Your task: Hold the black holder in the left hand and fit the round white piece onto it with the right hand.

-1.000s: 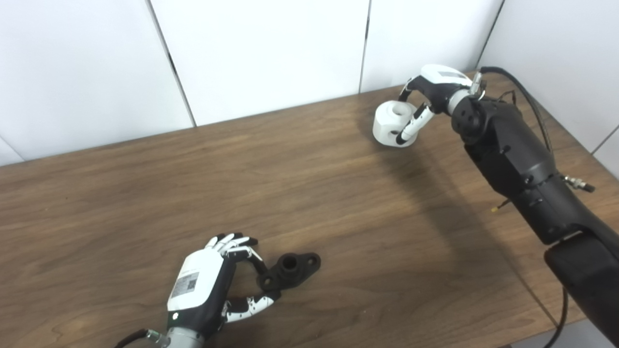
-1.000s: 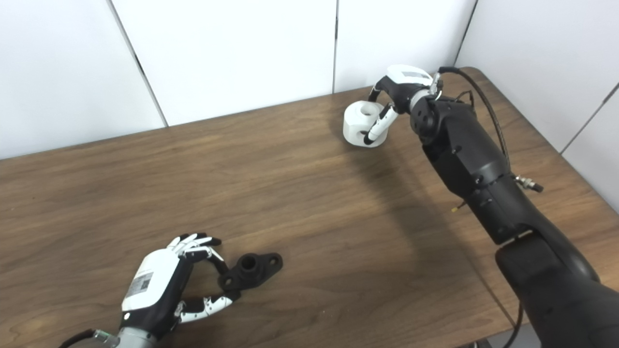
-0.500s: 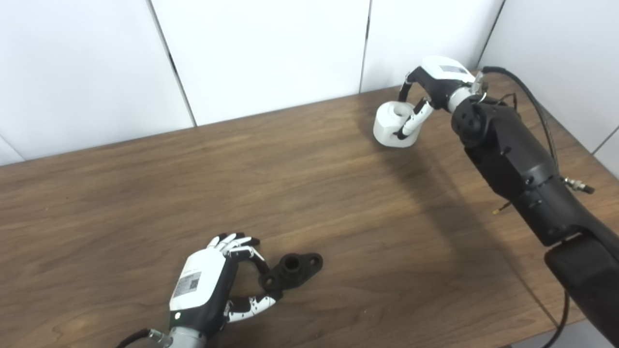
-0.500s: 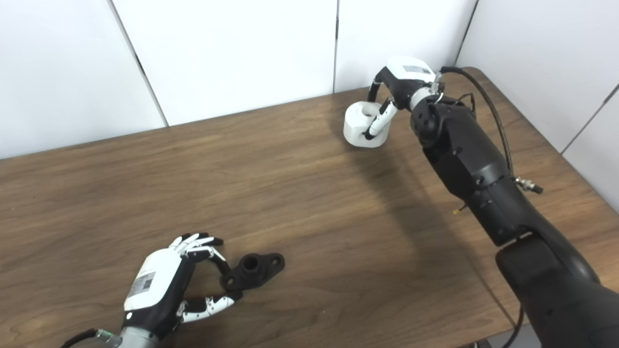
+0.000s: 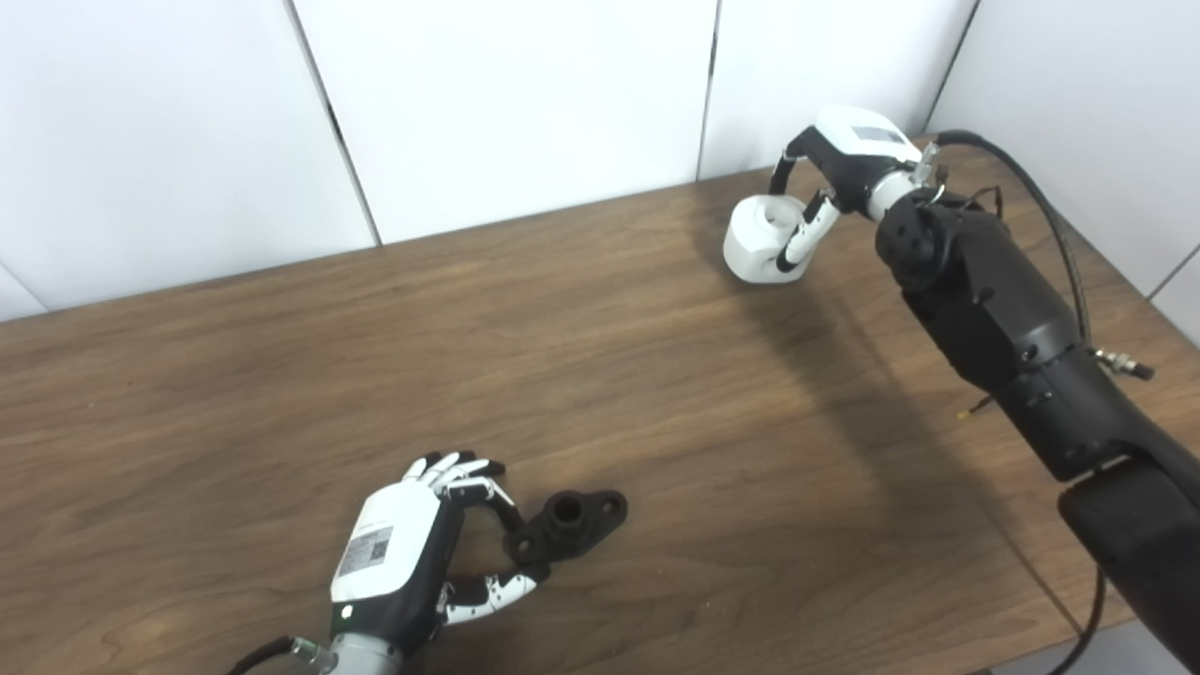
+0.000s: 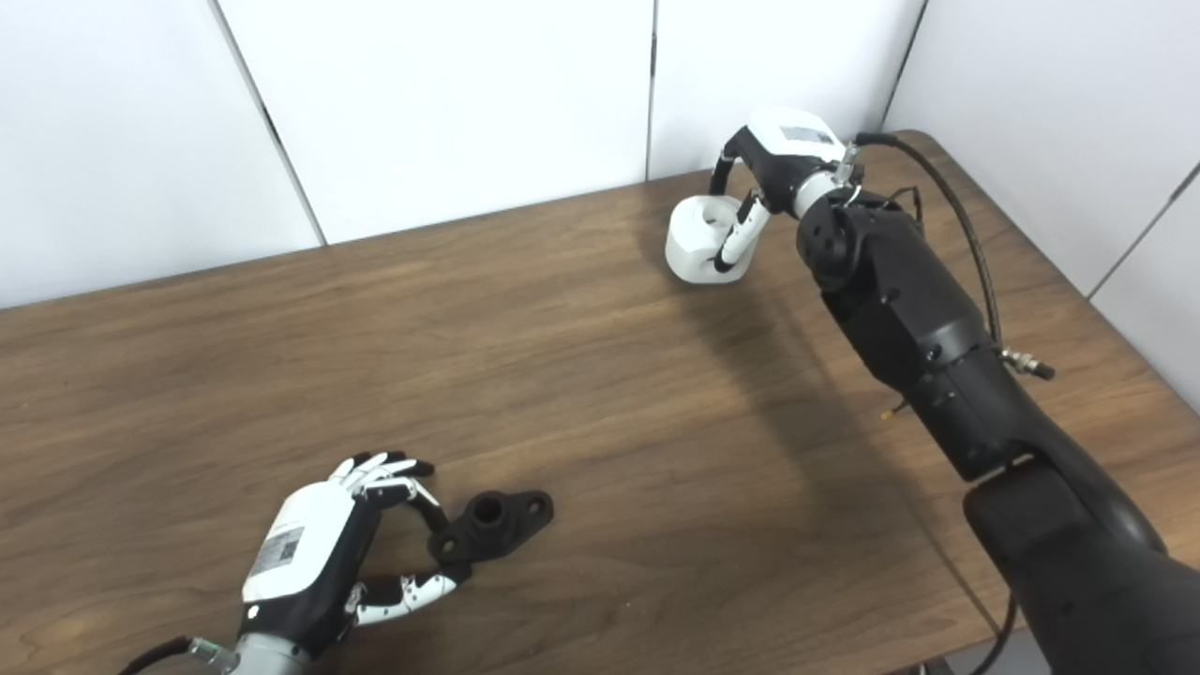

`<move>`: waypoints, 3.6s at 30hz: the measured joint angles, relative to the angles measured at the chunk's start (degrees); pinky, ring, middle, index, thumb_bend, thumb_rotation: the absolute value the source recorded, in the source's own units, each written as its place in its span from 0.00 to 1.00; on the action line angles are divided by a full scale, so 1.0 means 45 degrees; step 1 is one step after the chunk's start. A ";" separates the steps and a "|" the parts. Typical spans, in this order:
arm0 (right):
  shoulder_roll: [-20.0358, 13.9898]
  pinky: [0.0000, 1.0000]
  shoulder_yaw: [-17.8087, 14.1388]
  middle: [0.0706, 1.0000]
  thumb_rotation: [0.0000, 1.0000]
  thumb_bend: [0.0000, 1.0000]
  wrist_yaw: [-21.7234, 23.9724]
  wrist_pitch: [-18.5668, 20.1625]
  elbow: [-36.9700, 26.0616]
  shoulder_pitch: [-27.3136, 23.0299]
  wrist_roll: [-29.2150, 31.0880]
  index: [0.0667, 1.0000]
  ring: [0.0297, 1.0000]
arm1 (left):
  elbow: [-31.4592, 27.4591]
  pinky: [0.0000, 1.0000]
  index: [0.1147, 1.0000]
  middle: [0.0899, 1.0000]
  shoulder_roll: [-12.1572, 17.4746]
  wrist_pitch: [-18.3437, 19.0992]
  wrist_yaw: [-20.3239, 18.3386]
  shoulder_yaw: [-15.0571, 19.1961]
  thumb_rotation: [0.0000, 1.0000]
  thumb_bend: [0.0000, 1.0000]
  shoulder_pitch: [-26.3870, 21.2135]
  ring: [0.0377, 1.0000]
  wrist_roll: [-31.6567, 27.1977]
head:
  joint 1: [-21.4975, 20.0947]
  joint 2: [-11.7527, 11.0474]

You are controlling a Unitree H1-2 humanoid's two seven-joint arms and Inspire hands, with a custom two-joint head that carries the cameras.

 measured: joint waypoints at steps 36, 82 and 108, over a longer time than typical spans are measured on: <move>-0.0541 0.82 0.0461 0.78 0.14 0.53 0.4913 0.0911 -0.5435 -0.0104 -0.0384 0.45 0.92 | 0.0055 0.96 0.42 0.79 -0.0221 -0.0035 0.0031 -0.0168 0.06 0.52 -0.0015 0.88 0.0187 | 0.0956 0.0175; 0.2031 0.84 -0.0914 0.79 0.13 0.52 1.0801 0.1006 -1.3627 0.0324 -0.1893 0.44 0.93 | 0.0579 0.95 0.42 0.79 -0.1081 0.0607 -0.0063 -0.0891 0.06 0.52 -0.0624 0.89 0.1062 | 0.2617 0.1426; 0.1787 0.82 0.0290 0.79 0.13 0.52 1.0806 0.1001 -1.3206 0.0761 -0.1496 0.45 0.93 | 0.0529 0.95 0.42 0.79 -0.1085 0.0805 -0.0299 -0.0906 0.06 0.52 -0.0766 0.88 0.1060 | 0.2422 0.1679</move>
